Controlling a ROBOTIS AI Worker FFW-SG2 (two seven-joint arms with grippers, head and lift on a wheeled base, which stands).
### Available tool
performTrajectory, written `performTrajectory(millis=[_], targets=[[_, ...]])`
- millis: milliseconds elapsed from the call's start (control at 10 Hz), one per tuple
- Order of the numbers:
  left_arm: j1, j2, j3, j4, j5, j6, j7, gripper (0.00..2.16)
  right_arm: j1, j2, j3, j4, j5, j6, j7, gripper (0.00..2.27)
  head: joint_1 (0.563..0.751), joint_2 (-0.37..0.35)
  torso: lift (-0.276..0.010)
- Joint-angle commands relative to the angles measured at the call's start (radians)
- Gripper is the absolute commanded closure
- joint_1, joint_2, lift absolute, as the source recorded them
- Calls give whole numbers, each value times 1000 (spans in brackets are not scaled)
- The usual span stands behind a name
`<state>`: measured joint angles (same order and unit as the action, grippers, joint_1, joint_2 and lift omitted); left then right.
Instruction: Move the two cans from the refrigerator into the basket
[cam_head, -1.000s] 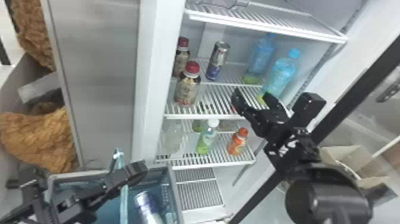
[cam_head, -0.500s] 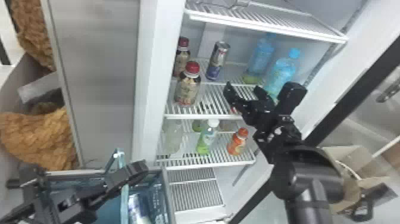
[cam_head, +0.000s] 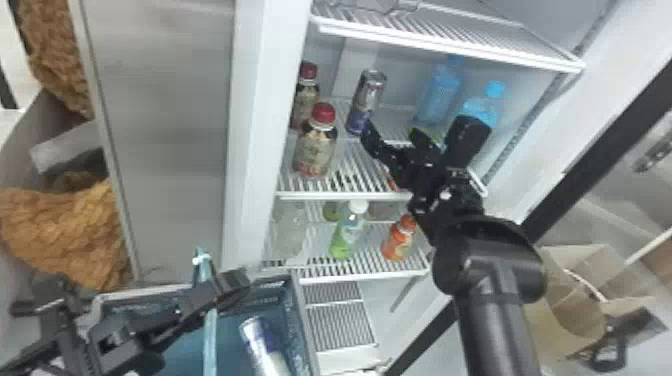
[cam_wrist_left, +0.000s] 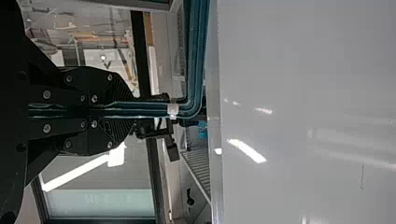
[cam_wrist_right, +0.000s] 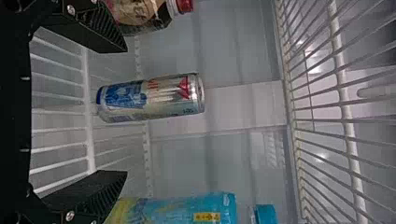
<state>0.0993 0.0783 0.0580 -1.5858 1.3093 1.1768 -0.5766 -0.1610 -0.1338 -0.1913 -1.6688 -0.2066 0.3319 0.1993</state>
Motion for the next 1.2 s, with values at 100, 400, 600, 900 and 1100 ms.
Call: performTrajectory(millis=[100,400,600,900,1100], targets=[[1,2,-2,4,1,-4,0,1190,-65,6,4,80,29,-1,0,114,694,-337,-31],[-1,2,-6,6,3,-4,3,1190,-138,8,26,153,77,-1,0,110,687,-329,-31],[-1,3,-10,11,7,-4,3,1190,-185,8,30,205,99,-3,0,110,679,-324,-31],[-4,3,-10,14,7,-4,3,1190,-259,-3,72,298,91,-3,0,113,670,-317,-31],[-4,3,-12,16,7,-4,4,1190,-286,-3,84,340,93,-8,0,111,666,-304,-31]])
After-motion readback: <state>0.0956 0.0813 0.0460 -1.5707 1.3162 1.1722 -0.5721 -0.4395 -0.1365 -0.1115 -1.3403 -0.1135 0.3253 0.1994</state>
